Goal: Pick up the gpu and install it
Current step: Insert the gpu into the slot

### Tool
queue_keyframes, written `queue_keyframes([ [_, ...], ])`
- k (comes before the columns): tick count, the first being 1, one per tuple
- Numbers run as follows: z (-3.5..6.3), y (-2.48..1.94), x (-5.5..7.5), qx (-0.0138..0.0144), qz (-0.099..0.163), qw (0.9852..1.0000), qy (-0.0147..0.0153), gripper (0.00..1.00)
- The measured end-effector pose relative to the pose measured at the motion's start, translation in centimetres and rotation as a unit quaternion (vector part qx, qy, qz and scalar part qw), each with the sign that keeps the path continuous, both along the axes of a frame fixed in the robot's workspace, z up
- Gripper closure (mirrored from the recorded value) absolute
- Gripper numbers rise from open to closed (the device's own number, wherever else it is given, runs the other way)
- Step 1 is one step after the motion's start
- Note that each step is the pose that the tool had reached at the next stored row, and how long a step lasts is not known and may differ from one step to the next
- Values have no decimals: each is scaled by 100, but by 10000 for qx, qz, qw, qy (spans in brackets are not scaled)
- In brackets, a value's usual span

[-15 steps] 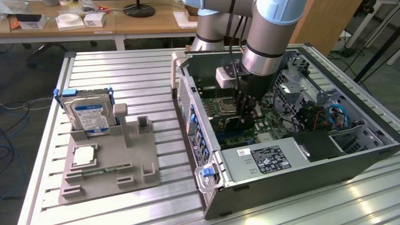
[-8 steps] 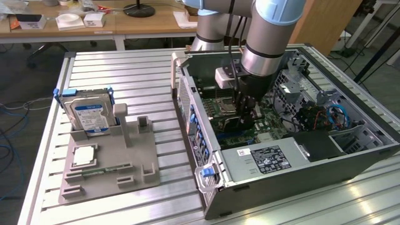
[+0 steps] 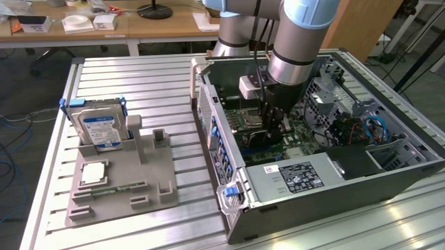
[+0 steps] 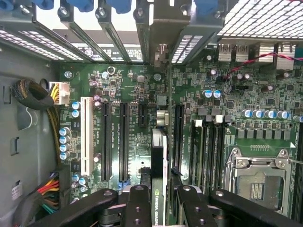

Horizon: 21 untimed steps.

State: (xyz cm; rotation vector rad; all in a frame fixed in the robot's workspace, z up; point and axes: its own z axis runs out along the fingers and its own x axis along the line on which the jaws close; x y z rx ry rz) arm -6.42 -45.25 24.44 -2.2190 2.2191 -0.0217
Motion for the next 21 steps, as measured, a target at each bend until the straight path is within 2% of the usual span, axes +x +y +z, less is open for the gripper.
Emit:
queue_keyframes([
  [5,28,2,2,15,-32,10000,-2,74],
  [21,39,-31,1,6,-91,10000,3,74],
])
